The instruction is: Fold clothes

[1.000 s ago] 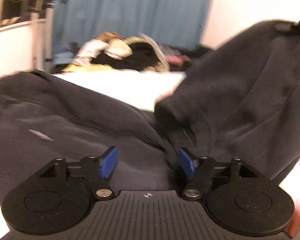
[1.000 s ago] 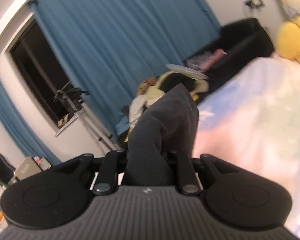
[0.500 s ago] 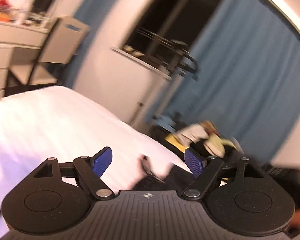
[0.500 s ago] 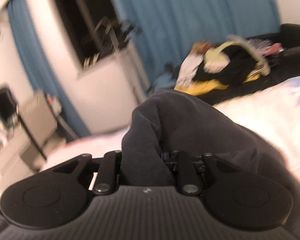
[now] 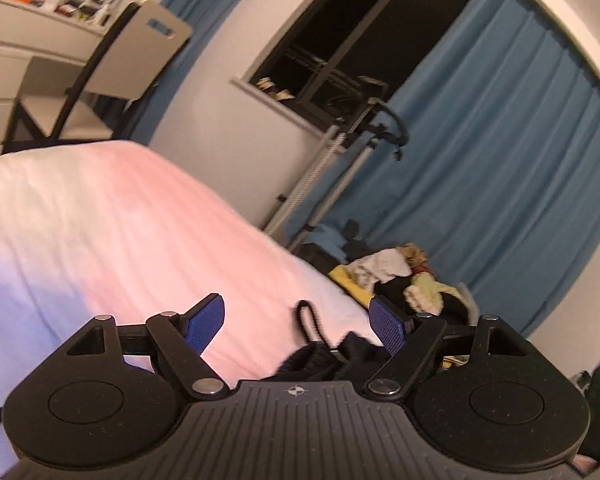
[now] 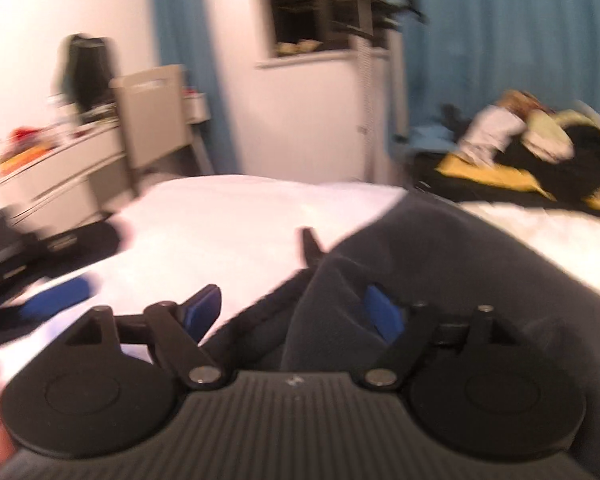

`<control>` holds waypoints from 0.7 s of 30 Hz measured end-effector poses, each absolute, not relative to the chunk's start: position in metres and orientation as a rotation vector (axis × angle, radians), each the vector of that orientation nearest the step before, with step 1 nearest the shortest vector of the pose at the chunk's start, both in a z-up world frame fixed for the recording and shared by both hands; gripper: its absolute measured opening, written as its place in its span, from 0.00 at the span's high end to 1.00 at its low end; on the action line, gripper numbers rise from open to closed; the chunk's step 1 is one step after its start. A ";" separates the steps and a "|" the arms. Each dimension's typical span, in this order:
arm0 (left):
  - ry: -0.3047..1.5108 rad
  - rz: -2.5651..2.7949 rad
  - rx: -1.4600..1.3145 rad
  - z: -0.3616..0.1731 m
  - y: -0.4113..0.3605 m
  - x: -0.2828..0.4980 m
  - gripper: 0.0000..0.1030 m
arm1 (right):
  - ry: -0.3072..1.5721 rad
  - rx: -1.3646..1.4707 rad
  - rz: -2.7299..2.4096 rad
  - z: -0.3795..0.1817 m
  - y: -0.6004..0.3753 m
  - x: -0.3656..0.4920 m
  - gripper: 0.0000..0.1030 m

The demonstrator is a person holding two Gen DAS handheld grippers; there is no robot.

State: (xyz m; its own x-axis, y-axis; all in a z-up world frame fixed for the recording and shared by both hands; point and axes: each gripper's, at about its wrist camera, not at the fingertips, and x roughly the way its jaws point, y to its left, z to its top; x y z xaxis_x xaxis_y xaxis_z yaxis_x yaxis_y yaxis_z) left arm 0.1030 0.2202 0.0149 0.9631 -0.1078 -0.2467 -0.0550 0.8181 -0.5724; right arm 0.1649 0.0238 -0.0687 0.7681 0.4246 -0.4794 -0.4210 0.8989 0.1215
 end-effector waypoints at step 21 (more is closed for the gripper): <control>0.497 -0.528 -0.777 -0.005 0.091 0.096 0.20 | 0.406 -0.120 0.545 -0.078 -0.164 0.064 0.16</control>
